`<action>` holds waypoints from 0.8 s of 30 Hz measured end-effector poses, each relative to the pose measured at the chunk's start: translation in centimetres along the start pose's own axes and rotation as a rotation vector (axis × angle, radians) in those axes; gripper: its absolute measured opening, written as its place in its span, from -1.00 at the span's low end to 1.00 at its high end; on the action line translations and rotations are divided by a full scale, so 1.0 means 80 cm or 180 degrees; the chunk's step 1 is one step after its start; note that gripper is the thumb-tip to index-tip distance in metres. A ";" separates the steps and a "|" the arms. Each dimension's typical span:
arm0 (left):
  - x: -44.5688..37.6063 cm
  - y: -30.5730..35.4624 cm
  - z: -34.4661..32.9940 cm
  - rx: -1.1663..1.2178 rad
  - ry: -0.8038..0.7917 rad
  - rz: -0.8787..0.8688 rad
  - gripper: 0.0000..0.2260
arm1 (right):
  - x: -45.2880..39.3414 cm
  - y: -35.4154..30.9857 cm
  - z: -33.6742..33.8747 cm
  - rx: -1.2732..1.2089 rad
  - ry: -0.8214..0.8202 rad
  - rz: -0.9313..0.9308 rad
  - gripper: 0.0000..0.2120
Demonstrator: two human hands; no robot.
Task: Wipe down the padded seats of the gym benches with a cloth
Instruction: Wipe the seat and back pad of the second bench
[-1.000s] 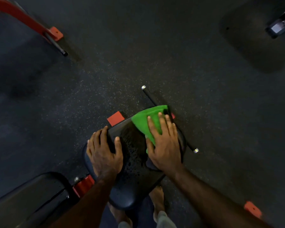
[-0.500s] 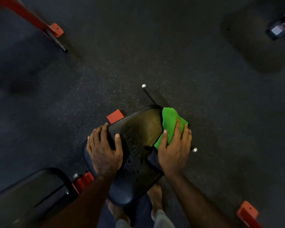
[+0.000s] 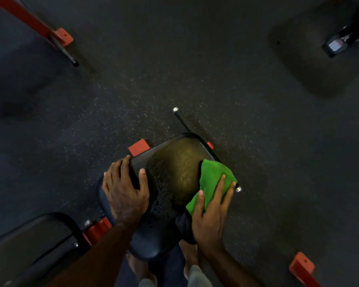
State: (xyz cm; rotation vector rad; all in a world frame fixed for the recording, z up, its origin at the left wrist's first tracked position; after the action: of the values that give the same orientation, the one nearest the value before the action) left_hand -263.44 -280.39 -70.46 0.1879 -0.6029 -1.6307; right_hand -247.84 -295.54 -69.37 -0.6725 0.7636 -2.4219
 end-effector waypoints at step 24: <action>-0.001 -0.005 -0.004 -0.0039 -0.0059 0.0020 -0.46 | -0.118 -0.053 0.011 0.1782 -0.0693 0.1250 -0.34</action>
State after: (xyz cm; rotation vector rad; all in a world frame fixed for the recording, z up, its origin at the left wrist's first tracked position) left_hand -263.62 -280.42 -70.92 0.1620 -0.6069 -1.6314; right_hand -241.59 -287.24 -68.92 -0.4896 0.0951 -2.0166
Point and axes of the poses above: each hand's wrist, its own x-axis away from the middle knuckle, its own z-axis out of the back of the hand, y = z × x, the point moved 3 cm from there along -x, towards the middle knuckle, and after that the axes turned 10 degrees about -y, right-handed, at the moved point
